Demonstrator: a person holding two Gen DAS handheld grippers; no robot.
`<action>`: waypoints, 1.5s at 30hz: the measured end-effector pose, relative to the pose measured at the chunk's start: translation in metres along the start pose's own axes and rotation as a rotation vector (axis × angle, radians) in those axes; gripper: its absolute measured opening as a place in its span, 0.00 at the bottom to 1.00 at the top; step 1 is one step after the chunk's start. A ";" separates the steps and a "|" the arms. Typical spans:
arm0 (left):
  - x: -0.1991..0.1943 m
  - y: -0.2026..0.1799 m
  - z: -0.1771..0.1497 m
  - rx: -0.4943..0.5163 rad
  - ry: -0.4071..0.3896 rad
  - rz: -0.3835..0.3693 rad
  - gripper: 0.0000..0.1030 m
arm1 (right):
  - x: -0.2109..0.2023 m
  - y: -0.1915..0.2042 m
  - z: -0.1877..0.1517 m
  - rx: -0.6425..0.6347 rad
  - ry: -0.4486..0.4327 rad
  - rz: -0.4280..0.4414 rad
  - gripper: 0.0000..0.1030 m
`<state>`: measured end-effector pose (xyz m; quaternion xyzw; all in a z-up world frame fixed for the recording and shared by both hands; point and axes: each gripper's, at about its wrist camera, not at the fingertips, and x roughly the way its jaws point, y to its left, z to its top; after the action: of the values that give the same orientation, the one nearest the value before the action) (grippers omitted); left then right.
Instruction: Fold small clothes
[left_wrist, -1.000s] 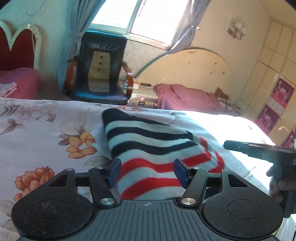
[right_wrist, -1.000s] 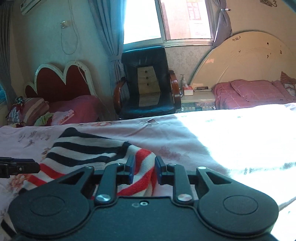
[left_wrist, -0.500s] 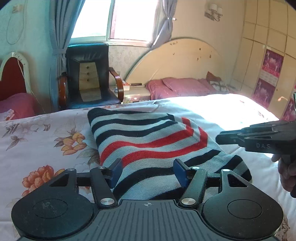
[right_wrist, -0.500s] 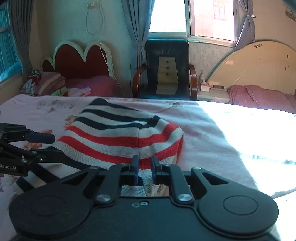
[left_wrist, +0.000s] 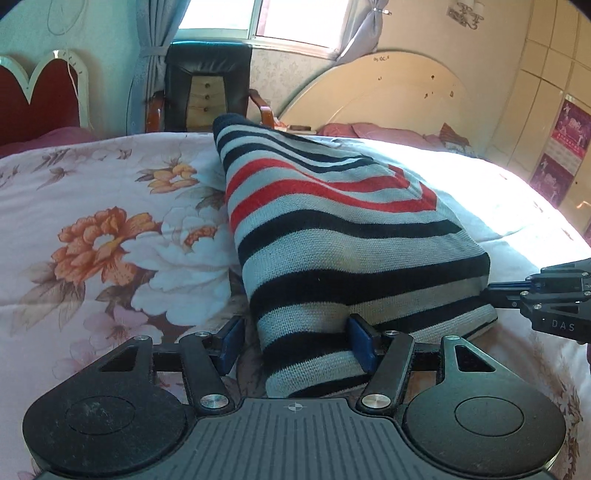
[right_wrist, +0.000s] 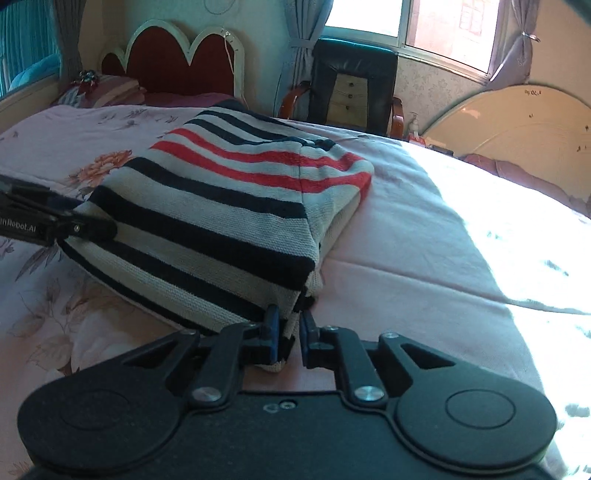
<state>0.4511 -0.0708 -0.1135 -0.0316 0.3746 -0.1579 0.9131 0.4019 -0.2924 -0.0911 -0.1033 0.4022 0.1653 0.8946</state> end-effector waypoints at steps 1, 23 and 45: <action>-0.003 0.000 0.001 -0.005 0.004 0.002 0.60 | -0.001 -0.003 0.001 0.022 0.000 0.004 0.12; -0.050 0.014 -0.006 -0.108 -0.053 0.073 0.86 | -0.040 -0.013 -0.003 0.308 -0.071 0.076 0.47; 0.022 0.072 0.036 -0.482 0.071 -0.323 0.86 | 0.025 -0.102 0.010 0.825 -0.016 0.370 0.69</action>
<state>0.5103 -0.0113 -0.1154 -0.3013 0.4230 -0.2085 0.8288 0.4631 -0.3781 -0.0984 0.3368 0.4391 0.1490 0.8195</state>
